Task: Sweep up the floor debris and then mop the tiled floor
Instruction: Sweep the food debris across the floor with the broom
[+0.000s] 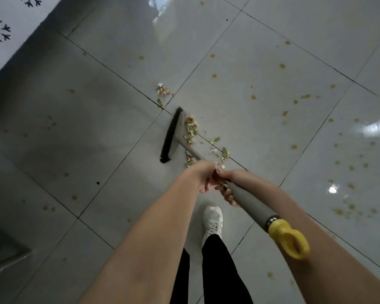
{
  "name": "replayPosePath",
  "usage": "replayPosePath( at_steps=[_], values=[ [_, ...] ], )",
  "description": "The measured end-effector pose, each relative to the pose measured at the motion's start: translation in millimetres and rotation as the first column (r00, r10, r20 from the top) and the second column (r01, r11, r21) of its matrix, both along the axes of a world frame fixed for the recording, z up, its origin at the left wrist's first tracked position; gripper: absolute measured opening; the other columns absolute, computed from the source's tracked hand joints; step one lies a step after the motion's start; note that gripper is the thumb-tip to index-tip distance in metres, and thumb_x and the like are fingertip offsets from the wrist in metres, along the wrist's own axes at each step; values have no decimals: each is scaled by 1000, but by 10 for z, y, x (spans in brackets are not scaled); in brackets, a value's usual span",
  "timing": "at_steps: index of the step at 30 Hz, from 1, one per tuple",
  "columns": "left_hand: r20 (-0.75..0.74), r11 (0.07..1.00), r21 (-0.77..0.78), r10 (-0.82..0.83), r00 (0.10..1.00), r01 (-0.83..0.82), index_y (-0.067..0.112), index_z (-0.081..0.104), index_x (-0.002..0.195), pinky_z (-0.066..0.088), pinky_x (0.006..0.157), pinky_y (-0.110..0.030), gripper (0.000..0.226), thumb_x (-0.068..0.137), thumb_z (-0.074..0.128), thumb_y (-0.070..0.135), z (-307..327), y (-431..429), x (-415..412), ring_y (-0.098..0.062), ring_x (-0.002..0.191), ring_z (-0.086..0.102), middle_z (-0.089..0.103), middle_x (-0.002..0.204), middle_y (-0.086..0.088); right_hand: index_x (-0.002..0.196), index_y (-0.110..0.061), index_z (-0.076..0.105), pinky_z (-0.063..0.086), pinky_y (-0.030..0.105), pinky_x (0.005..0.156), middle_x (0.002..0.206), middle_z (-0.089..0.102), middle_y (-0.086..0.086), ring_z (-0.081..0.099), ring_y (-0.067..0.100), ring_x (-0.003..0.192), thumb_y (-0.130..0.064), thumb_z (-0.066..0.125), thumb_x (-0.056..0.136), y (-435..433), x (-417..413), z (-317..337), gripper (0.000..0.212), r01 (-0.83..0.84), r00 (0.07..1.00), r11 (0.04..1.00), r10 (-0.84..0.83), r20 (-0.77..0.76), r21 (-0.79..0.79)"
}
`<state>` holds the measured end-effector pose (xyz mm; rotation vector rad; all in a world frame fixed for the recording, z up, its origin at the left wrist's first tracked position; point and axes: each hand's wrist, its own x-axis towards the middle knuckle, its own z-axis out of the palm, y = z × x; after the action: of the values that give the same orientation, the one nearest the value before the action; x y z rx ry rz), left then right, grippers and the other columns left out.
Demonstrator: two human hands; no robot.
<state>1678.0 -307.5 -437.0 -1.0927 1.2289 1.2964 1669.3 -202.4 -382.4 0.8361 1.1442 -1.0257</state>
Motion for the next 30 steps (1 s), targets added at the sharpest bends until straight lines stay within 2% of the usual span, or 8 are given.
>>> replayPosePath(
  at_steps=[6,11,16,20,22,25,27,30],
  values=[
    [-20,995,39,-87,996,88,14,41,70,23,46,-20,30,98,31,21,216,607,-141,-5,52,48,49,33,4,79,-1,47,33,8,31,36,42,-1,39,7,23,-39,37,99,624,-90,154,44,-6,1000,998,5,18,66],
    [-73,997,-14,-75,994,74,15,39,80,24,43,-19,21,100,31,21,394,725,-195,-9,57,46,45,60,-2,75,-1,47,31,8,30,35,42,-1,37,8,22,-38,39,99,725,-138,306,45,18,1000,998,-18,3,64],
    [-208,993,-114,-50,977,27,10,42,69,27,27,-7,29,97,40,15,433,479,-208,-15,46,40,41,59,-5,72,-3,47,30,8,30,35,42,-1,36,7,23,-40,38,99,506,-206,360,46,-11,999,1000,10,-34,-9],
    [-224,974,-167,112,968,-151,-1,53,101,24,26,-9,18,94,43,12,485,123,-320,-13,34,46,43,57,-8,71,-4,47,30,9,29,35,42,-2,37,7,23,-40,37,99,128,-353,346,47,-37,997,996,32,-74,-78],
    [-275,954,-231,126,953,-192,-10,57,110,33,25,-16,31,90,46,11,454,-139,-398,-22,44,52,53,63,-15,71,-4,46,30,9,29,35,42,-2,37,7,23,-40,37,99,-139,-463,306,47,-55,995,993,45,-93,-104],
    [-300,923,-307,138,944,-233,-13,57,109,50,48,-41,36,88,48,14,353,-592,-591,-36,64,60,64,84,-27,71,-6,44,29,9,29,36,41,-2,37,6,24,-40,37,99,-603,-671,212,45,-69,992,988,53,-114,-140],
    [-317,909,-313,173,932,-276,-12,58,97,37,36,-23,30,88,49,14,255,-932,-755,-36,53,59,55,65,-20,71,-7,43,29,9,29,36,41,-3,36,6,24,-40,36,99,-946,-854,140,44,-72,992,984,54,-110,-164],
    [-324,895,-309,218,920,-321,0,45,68,23,29,-8,26,91,48,12,108,-1450,-1052,-13,19,39,41,44,-8,69,-7,44,29,7,31,34,40,-3,37,5,24,-40,34,100,-1463,-1138,23,46,-42,994,978,21,-103,-203]
  ],
)
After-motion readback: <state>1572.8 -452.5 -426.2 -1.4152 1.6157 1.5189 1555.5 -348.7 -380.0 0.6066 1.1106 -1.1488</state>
